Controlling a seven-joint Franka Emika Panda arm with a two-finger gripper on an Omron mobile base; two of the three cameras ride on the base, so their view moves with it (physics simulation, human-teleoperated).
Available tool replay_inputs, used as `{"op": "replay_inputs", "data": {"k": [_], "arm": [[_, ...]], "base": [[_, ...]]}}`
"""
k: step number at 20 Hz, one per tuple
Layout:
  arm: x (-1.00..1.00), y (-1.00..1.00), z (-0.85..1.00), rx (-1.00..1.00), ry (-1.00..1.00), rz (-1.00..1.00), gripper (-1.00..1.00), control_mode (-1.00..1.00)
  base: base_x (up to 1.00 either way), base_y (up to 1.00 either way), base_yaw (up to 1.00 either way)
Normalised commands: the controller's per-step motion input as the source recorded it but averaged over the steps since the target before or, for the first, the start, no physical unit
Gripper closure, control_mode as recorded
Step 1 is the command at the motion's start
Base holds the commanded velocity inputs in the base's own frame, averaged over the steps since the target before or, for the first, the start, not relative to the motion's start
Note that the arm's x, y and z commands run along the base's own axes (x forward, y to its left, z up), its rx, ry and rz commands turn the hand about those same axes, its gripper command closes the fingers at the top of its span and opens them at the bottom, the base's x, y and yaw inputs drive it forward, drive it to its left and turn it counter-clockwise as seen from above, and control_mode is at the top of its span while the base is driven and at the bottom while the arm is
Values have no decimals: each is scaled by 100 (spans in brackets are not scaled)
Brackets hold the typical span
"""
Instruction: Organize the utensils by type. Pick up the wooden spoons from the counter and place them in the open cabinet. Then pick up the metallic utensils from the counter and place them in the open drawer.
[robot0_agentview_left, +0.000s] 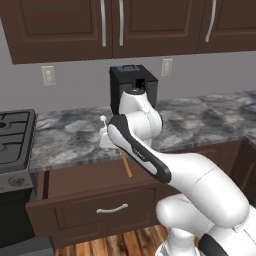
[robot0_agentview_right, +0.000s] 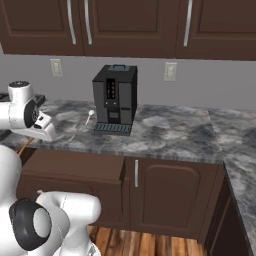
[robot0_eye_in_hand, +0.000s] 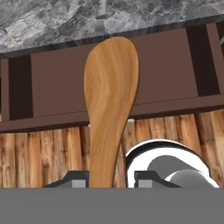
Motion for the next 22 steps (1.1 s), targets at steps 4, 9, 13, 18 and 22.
{"op": "replay_inputs", "data": {"k": [4, 9, 13, 18, 22], "arm": [[0, 0, 0, 0, 0, 0, 100, 100], [0, 0, 0, 0, 0, 0, 100, 100], [0, 0, 0, 0, 0, 0, 100, 100], [0, 0, 0, 0, 0, 0, 100, 100], [0, 0, 0, 0, 0, 0, 100, 100]], "base": [[-84, 0, 0], [-100, 35, 6], [-54, 100, 3], [-5, 100, 4], [0, 100, 0]]}}
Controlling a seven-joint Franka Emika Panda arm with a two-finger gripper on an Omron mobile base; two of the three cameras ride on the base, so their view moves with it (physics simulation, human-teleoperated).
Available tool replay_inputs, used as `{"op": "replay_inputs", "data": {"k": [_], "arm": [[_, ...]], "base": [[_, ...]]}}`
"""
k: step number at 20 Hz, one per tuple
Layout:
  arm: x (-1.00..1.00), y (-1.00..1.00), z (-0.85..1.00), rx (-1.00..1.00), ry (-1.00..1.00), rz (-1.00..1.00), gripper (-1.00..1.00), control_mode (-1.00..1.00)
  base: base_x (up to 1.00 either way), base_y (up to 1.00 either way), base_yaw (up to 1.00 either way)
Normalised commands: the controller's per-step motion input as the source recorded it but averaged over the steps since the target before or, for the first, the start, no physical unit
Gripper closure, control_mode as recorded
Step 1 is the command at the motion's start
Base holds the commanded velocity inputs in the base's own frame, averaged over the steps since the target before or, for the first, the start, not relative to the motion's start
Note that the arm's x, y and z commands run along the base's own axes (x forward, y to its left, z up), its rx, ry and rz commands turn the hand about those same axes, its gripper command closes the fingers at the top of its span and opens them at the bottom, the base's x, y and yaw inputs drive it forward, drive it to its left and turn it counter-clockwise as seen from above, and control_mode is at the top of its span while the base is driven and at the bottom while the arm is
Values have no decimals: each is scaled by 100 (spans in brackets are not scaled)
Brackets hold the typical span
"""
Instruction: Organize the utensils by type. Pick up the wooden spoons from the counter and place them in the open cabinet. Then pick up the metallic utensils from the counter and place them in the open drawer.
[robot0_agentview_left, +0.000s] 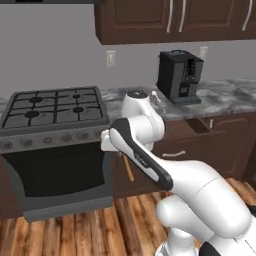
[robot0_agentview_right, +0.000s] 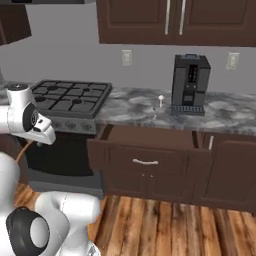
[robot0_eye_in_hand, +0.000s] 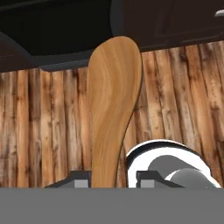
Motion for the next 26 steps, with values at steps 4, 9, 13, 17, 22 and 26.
{"op": "replay_inputs", "data": {"k": [4, 9, 13, 17, 22, 26], "arm": [[0, 0, 0, 0, 0, 0, 100, 100], [0, 0, 0, 0, 0, 0, 100, 100], [0, 0, 0, 0, 0, 0, 100, 100], [0, 0, 0, 0, 0, 0, 100, 100], [0, 0, 0, 0, 0, 0, 100, 100], [0, 0, 0, 0, 0, 0, 100, 100]], "base": [[0, 100, 0], [4, 100, 0], [4, 100, 0], [34, 100, 0], [61, 100, 2], [97, 100, 4]]}}
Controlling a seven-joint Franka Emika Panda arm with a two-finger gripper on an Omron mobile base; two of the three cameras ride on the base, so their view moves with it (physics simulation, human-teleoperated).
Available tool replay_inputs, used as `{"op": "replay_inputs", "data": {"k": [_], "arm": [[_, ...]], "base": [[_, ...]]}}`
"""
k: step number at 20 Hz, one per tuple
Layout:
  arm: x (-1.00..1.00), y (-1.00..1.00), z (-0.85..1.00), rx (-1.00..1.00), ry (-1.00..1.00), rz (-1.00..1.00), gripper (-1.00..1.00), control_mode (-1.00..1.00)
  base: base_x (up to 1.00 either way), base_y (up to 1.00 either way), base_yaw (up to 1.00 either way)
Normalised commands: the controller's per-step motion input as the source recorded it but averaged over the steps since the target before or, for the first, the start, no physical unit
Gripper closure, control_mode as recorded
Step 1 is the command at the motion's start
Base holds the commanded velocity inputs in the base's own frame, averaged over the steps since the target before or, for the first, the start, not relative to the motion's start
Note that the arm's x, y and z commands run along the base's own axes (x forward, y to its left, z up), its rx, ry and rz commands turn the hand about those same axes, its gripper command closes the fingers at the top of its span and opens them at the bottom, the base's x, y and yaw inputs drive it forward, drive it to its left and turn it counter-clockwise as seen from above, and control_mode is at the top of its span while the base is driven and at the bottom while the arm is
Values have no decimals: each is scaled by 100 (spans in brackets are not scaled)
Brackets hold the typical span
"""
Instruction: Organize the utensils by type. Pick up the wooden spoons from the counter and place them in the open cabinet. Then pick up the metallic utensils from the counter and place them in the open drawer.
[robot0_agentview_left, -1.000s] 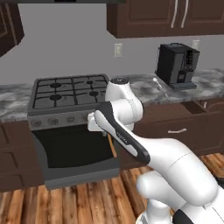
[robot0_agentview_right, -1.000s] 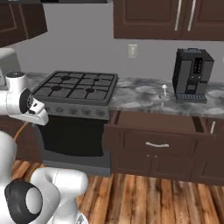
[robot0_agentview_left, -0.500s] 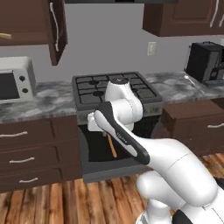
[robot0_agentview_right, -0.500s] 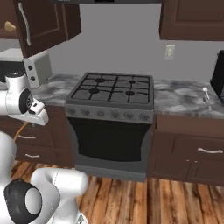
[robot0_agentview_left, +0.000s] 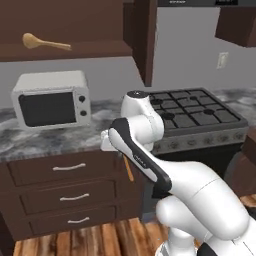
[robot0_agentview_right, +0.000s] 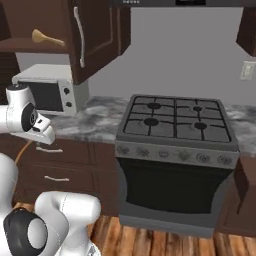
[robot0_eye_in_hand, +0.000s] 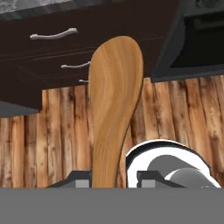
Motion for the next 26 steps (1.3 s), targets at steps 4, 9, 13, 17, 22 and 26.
{"op": "replay_inputs", "data": {"k": [4, 9, 13, 17, 22, 26], "arm": [[0, 0, 0, 0, 0, 0, 100, 100], [0, 0, 0, 0, 0, 0, 100, 100], [0, 0, 0, 0, 0, 0, 100, 100], [0, 0, 0, 0, 0, 0, 100, 100], [0, 0, 0, 0, 0, 0, 100, 100], [0, 0, 0, 0, 0, 0, 100, 100]], "base": [[55, 100, 3], [24, 77, 0], [40, 50, 0], [73, 4, 0], [45, 0, 2], [27, 8, 2]]}}
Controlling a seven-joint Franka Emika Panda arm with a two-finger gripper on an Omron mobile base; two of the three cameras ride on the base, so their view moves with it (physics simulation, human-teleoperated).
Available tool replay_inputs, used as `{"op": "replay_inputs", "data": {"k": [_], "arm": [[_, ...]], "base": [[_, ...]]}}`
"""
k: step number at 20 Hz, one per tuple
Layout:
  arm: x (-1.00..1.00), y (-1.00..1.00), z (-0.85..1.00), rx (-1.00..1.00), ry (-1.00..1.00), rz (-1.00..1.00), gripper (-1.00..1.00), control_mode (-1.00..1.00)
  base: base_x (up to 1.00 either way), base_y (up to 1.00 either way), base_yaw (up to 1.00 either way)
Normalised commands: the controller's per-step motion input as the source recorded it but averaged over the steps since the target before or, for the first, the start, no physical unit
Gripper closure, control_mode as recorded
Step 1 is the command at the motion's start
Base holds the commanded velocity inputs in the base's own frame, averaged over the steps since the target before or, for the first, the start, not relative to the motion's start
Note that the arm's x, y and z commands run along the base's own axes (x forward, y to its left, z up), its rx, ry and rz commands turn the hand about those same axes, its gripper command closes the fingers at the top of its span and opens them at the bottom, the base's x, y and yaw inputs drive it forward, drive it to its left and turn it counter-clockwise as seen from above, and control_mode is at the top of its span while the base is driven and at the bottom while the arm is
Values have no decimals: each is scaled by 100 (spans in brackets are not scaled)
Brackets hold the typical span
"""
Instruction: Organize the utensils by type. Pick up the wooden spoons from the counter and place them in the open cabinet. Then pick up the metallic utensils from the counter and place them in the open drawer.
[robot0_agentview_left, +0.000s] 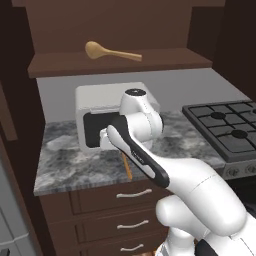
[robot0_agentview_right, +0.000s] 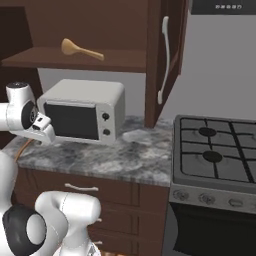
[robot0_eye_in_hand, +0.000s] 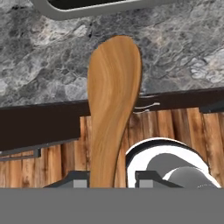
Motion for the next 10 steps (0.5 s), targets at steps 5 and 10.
{"op": "replay_inputs", "data": {"k": [5, 10], "arm": [[0, 0, 0, 0, 0, 0, 100, 100], [0, 0, 0, 0, 0, 0, 100, 100]], "base": [[10, 6, 0], [0, 0, 0]]}}
